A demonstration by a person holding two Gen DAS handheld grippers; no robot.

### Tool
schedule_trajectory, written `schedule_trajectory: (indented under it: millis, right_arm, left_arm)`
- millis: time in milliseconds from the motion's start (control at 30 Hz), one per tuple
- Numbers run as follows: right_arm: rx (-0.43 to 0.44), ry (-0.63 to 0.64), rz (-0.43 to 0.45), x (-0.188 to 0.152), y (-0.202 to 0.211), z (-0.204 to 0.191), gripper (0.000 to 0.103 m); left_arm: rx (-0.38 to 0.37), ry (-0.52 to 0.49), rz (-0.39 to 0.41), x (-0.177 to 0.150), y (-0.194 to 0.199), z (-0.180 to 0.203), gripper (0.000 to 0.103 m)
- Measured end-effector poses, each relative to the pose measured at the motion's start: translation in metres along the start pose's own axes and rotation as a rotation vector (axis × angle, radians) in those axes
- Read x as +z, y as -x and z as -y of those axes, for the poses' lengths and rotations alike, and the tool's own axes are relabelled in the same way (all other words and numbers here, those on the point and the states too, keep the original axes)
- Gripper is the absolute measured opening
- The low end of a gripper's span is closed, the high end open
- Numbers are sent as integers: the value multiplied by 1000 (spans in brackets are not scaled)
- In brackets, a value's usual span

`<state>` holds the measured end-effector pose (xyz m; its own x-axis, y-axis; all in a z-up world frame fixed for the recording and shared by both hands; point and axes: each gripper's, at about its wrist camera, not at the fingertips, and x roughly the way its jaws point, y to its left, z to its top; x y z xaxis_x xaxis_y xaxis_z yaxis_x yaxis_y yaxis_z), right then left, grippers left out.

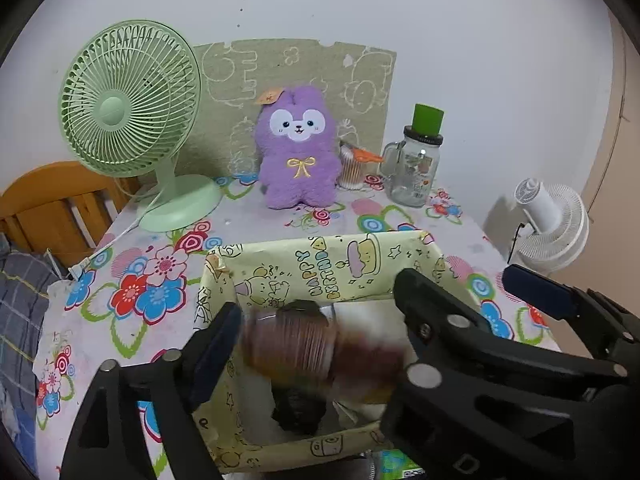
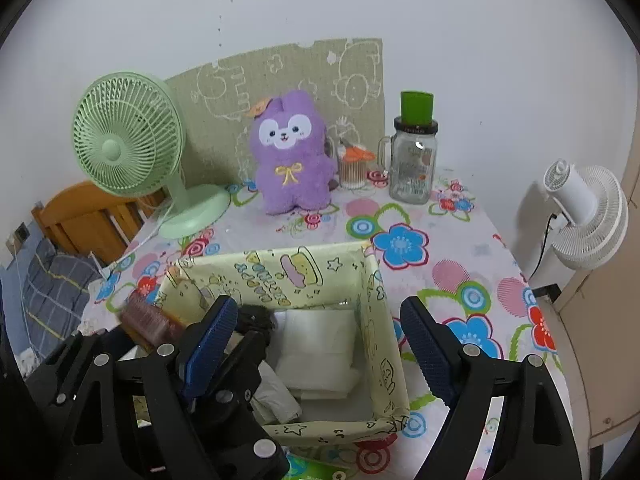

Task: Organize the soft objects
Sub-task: 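Lower the white cloth and snack box into the yellow box and open both tools, then withdraw both tools from the yellow box toward the grey pouch and tissue pack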

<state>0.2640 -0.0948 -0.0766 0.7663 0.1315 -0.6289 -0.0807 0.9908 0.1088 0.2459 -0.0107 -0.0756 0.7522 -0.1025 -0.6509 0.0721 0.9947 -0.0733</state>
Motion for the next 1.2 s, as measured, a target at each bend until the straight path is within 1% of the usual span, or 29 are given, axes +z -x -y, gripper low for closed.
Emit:
schedule_trajectory:
  millis: [33,100,267,400,533,1200]
  right_arm:
    - [-3,-1,-4,-1,-1,1,86]
    - [-10,1,-9,-2,-3,1,86]
    - [-19,0,-14,-4,-2,1,86]
    - [-20,2,-9,-5,1,2,86]
    - [-19,-4,-4,-6,7,4,86]
    - [-24,0,44,-16,59,3,86]
  left_arm:
    - [1,-3,-4,-1,-2,0,93]
    - [-1,-7,-12,-1,-4,0,94]
    - [8,-11,-13,-2,-4,1,101]
    - [2,-19,-16,-2,-1,3,101]
    - [8,-36,0,-2,8,7,101]
    - [26,-58,50,-11,56,19,102]
